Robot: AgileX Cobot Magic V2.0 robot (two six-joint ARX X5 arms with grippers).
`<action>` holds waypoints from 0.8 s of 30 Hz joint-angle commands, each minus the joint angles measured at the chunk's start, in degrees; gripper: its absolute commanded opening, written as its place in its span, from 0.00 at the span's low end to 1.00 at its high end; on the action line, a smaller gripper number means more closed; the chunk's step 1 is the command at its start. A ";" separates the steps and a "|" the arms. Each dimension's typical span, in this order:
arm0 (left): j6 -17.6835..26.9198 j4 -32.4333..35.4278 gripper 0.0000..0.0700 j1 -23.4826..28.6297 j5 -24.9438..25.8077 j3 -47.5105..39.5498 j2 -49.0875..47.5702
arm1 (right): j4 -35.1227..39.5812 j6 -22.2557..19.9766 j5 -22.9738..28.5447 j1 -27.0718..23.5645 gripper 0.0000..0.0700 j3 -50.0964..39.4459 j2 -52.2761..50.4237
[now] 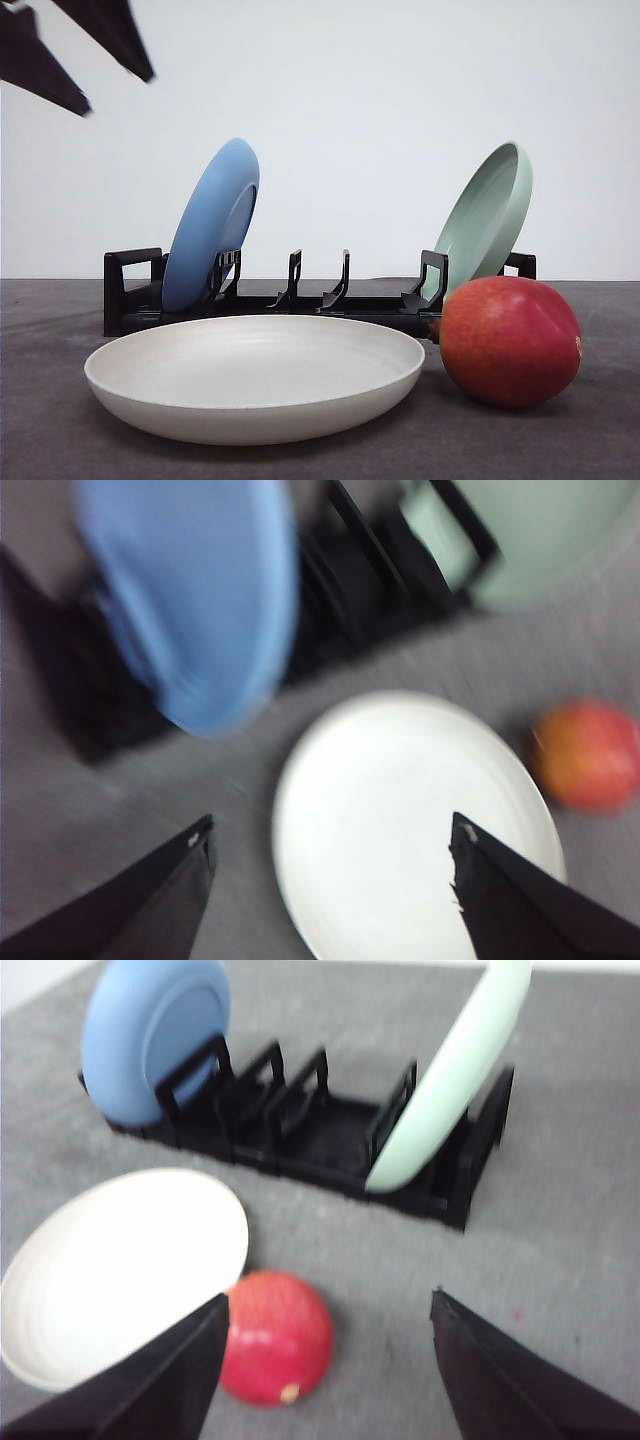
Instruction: Place pomegranate in white plate
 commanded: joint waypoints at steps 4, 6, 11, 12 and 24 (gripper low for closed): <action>-1.48 6.84 0.62 4.75 0.16 -5.23 -5.34 | -0.74 0.66 -2.62 0.28 0.59 0.90 0.19; -1.99 9.83 0.62 6.46 0.15 -8.19 -8.10 | -0.90 0.69 -4.00 0.28 0.59 0.90 0.34; -2.56 10.97 0.62 9.46 0.13 -12.88 -13.60 | -2.38 3.78 -7.51 0.89 0.60 0.92 3.08; -2.67 10.32 0.62 9.82 0.13 -12.97 -14.18 | -2.52 4.87 -7.94 1.28 0.60 0.98 4.05; -4.14 8.54 0.62 10.45 0.11 -13.01 -16.44 | -6.29 7.93 0.56 12.13 0.61 8.82 26.62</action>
